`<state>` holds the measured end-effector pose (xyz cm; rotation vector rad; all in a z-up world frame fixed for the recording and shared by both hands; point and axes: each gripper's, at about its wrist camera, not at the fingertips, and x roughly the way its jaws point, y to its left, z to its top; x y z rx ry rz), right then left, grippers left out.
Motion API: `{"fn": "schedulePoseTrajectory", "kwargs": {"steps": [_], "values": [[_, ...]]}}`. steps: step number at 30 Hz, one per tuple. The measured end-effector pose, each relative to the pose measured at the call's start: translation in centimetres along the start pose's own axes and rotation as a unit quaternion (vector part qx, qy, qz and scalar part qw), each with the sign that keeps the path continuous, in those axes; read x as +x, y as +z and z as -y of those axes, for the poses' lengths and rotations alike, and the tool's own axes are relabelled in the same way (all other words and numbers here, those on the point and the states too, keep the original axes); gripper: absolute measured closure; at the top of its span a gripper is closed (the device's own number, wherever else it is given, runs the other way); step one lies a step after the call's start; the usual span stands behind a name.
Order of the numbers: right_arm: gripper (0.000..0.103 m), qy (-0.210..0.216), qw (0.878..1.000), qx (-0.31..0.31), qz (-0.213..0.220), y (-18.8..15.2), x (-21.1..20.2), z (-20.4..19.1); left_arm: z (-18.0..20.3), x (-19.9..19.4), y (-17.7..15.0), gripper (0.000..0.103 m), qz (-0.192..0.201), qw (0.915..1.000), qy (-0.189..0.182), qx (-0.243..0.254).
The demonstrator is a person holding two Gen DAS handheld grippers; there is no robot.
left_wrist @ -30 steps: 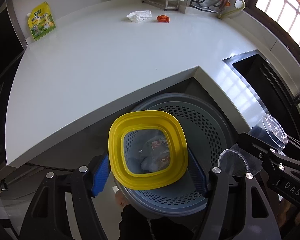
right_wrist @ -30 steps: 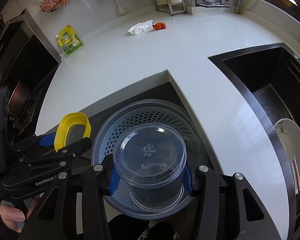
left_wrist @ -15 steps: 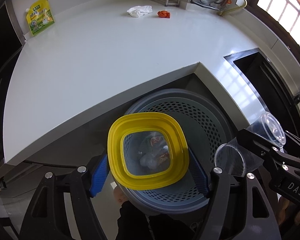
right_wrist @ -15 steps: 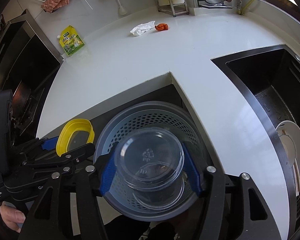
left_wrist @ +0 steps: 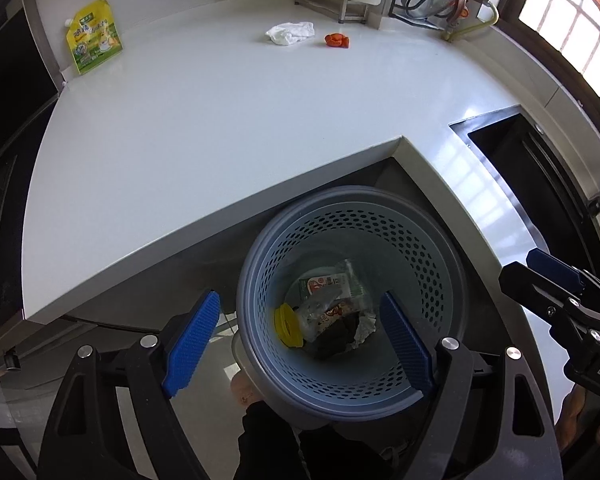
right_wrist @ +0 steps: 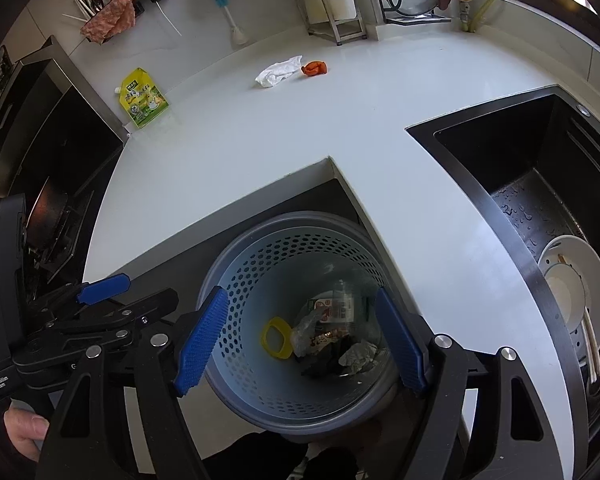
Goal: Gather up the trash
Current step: 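Open both tools to drop the lid and cup into the wastebasket, then move both tools back over the counter toward the tissue and orange peel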
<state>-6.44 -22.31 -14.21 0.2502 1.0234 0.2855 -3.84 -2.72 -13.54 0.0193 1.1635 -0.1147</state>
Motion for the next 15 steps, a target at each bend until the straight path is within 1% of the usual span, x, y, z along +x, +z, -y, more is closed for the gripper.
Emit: {"fn": "schedulePoseTrajectory", "kwargs": {"steps": [5, 8, 11, 13, 15], "values": [[0.030, 0.011, 1.000, -0.008, 0.007, 0.8, -1.7, -0.3, 0.1, -2.2, 1.0, 0.020, 0.024, 0.9997, 0.006, -0.005], [0.030, 0.012, 1.000, -0.021, 0.014, 1.6, -2.9, -0.4, 0.1, -3.8, 1.8, 0.017, 0.043, 0.9990, 0.012, -0.010], [0.030, 0.014, 0.999, -0.036, 0.031, 2.7, -4.5, -0.5, 0.3, -5.5, 2.6, 0.016, 0.066, 0.9975, 0.017, -0.015], [0.030, 0.013, 0.998, -0.045, 0.043, 3.5, -5.5, -0.5, 0.5, -6.7, 3.0, 0.012, 0.084, 0.9961, 0.022, -0.018], [0.029, 0.012, 0.997, -0.052, 0.054, 4.3, -6.5, -0.5, 0.5, -7.6, 3.4, 0.012, 0.097, 0.9948, 0.022, -0.020]]}}
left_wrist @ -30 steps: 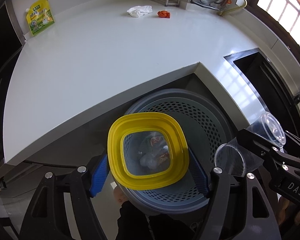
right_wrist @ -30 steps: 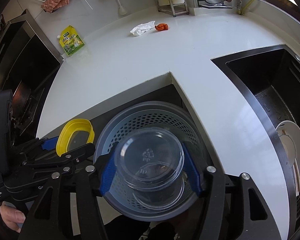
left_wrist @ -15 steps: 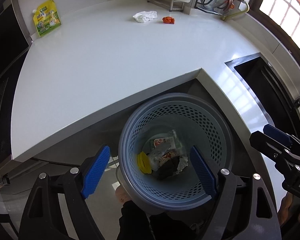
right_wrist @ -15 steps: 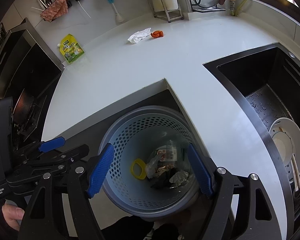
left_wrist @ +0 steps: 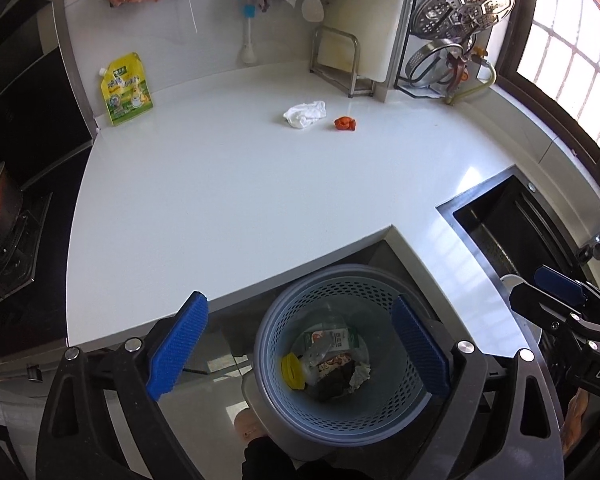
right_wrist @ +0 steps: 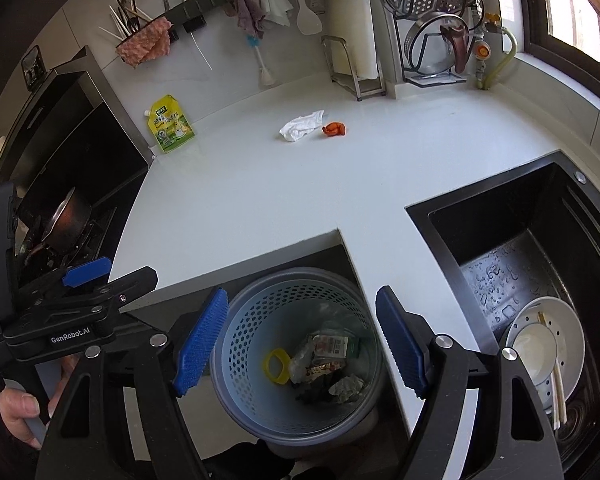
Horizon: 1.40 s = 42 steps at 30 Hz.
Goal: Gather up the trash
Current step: 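Move both tools back over the counter toward the tissue and orange peel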
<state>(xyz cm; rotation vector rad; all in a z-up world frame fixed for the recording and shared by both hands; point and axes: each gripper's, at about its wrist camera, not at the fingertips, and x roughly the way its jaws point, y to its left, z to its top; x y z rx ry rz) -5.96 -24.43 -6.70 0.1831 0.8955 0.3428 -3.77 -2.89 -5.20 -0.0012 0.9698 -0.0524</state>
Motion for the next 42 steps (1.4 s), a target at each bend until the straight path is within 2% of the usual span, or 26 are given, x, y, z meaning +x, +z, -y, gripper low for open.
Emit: {"fn": "schedulePoseTrajectory", "kwargs": {"steps": [8, 14, 22, 27, 32, 37, 42], "values": [[0.028, -0.007, 1.000, -0.017, 0.022, 2.5, -2.0, 0.6, 0.0, -2.2, 1.8, 0.011, 0.028, 0.9995, -0.003, -0.013], [0.028, -0.017, 0.998, -0.003, 0.055, 3.4, -3.5, 1.0, -1.4, -3.6, 3.1, 0.010, 0.039, 0.9991, 0.000, -0.018], [0.027, -0.007, 0.998, 0.022, 0.059, 4.4, -2.1, 0.5, -4.1, -3.0, 4.9, 0.009, 0.043, 0.9988, 0.015, -0.019], [0.027, -0.019, 0.998, 0.032, 0.058, 5.9, 0.8, -0.3, -5.9, -0.8, 7.5, 0.009, 0.048, 0.9988, 0.008, -0.011], [0.027, -0.042, 0.997, 0.053, 0.043, 8.3, 5.4, -0.6, -7.4, 2.9, 11.3, 0.009, 0.050, 0.9986, 0.001, 0.014], [0.027, -0.068, 0.994, 0.079, 0.041, 11.0, 11.0, -0.1, -8.6, 8.2, 15.4, 0.009, 0.055, 0.9977, -0.005, 0.038], [0.027, -0.088, 0.990, 0.095, 0.048, 14.1, 16.5, 0.3, -8.6, 14.6, 18.7, 0.009, 0.042, 0.9967, -0.026, 0.064]]}}
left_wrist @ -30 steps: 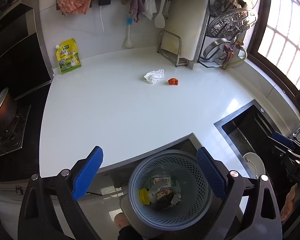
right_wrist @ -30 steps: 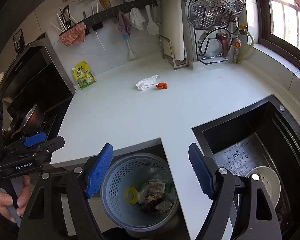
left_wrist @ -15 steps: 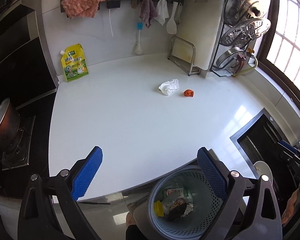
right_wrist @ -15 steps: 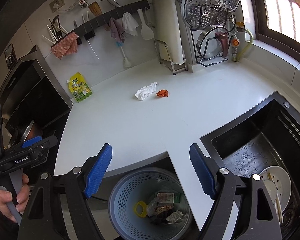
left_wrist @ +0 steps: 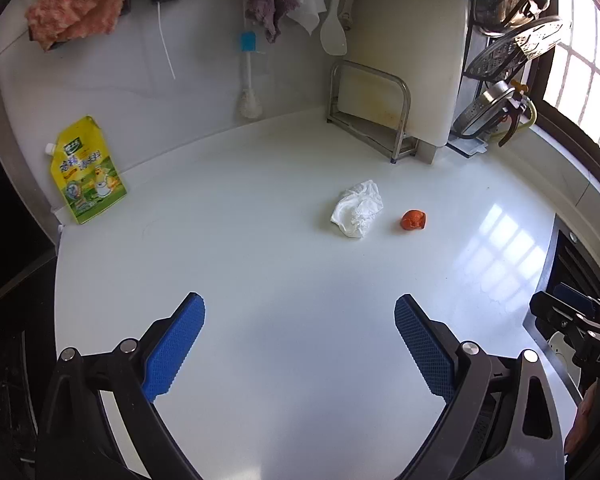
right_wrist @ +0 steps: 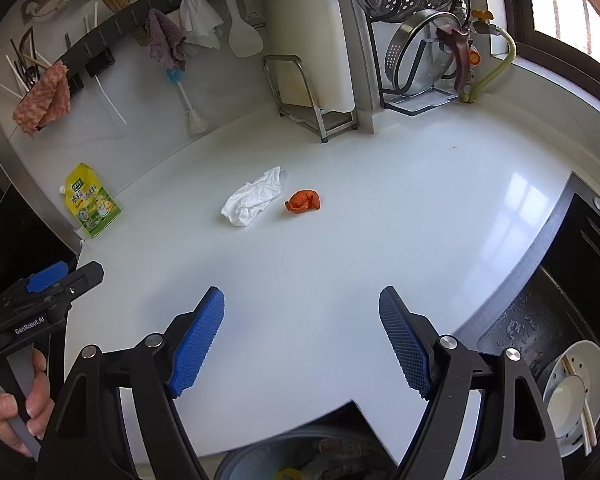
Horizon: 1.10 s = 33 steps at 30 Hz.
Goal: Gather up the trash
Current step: 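Move both tools back over the counter toward the tissue and orange peel, then grasp the orange peel with the right tool while the left tool grasps the white tissue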
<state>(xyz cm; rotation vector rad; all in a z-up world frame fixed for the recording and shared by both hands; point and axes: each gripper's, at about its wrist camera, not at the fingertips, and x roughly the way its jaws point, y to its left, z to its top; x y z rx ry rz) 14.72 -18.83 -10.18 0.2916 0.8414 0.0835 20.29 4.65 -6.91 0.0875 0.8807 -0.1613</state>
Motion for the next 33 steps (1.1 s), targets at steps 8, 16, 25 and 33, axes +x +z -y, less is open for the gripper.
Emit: {"fn": "schedulePoseTrajectory", "kwargs": {"steps": [8, 16, 25, 33], "values": [[0.027, -0.016, 1.000, 0.013, 0.013, 3.7, 8.2, -0.6, -0.2, 8.1, 2.6, 0.009, 0.004, 0.9990, -0.035, 0.029], [0.027, -0.027, 0.999, 0.018, 0.020, 5.3, 14.3, -0.5, -1.0, 14.3, 3.7, 0.009, 0.018, 0.9991, -0.035, 0.015], [0.027, -0.065, 0.998, 0.015, 0.016, 6.6, 18.4, -0.8, -1.3, 16.6, 4.7, 0.009, 0.019, 0.9990, -0.040, 0.005], [0.053, -0.086, 0.996, 0.004, -0.002, 7.3, 20.1, -1.4, -0.2, 17.0, 4.5, 0.009, 0.014, 0.9987, -0.046, 0.019]]}}
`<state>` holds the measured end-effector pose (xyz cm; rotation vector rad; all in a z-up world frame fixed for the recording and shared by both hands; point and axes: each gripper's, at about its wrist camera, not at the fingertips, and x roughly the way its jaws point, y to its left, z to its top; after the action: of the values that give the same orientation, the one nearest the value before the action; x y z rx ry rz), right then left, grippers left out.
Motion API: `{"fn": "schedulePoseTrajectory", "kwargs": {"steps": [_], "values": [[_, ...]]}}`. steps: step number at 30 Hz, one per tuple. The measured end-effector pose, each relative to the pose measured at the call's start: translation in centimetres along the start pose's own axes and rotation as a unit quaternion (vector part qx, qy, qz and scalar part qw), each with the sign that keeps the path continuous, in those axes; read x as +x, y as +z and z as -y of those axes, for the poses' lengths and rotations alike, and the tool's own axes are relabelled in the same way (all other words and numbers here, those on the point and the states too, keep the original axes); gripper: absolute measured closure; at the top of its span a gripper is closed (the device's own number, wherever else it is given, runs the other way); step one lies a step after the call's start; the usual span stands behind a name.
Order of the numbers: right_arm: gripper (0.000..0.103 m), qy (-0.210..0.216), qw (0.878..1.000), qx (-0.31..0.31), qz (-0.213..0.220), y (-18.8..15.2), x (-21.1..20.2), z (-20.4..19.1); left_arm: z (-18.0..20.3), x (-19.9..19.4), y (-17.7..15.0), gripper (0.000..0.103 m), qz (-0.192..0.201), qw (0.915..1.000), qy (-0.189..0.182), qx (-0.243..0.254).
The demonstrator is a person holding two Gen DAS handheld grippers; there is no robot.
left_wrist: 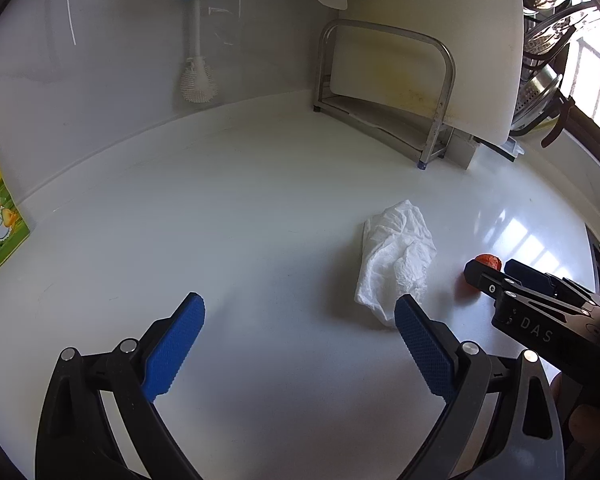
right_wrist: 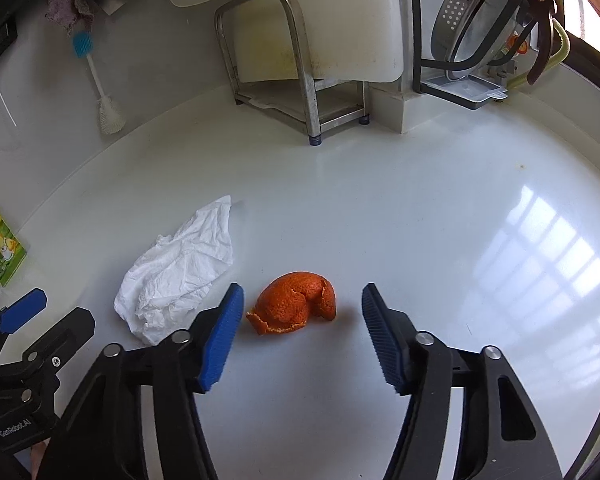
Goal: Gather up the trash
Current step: 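Grasp the orange peel with the right tool while the left tool grasps the white tissue, then carry the white tissue and orange peel over the wastebasket with both tools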
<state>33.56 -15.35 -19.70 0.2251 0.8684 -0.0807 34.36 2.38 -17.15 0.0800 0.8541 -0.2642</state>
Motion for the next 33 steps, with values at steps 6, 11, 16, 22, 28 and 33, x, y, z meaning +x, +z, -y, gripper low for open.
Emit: {"fn": "schedulePoseTrajectory", "kwargs": {"steps": [6, 11, 16, 22, 28, 33], "values": [[0.081, 0.008, 1.000, -0.009, -0.001, -0.1, -0.4, 0.0, 0.8, 0.5, 0.3, 0.009, -0.006, 0.9999, -0.010, 0.003], [0.083, 0.013, 1.000, 0.010, 0.003, -0.8, -2.7, 2.1, 2.1, 1.7, 0.7, 0.009, -0.018, 0.9994, -0.028, 0.000], [0.083, 0.013, 0.999, 0.042, 0.005, -2.6, -5.4, 4.7, 4.0, 3.8, 1.3, 0.009, -0.039, 0.9988, -0.028, 0.010], [0.083, 0.013, 0.998, 0.068, 0.003, -4.7, -7.5, 6.7, 5.3, 5.7, 2.1, 0.023, -0.063, 0.9978, -0.009, 0.019], [0.083, 0.017, 0.997, 0.077, -0.004, -6.5, -8.7, 7.5, 6.5, 5.4, 2.2, 0.077, -0.066, 0.9971, -0.021, 0.030], [0.083, 0.033, 0.996, 0.077, -0.011, -7.7, -10.5, 7.7, 6.7, 2.8, 1.3, 0.087, -0.064, 0.9972, -0.033, 0.019]]}}
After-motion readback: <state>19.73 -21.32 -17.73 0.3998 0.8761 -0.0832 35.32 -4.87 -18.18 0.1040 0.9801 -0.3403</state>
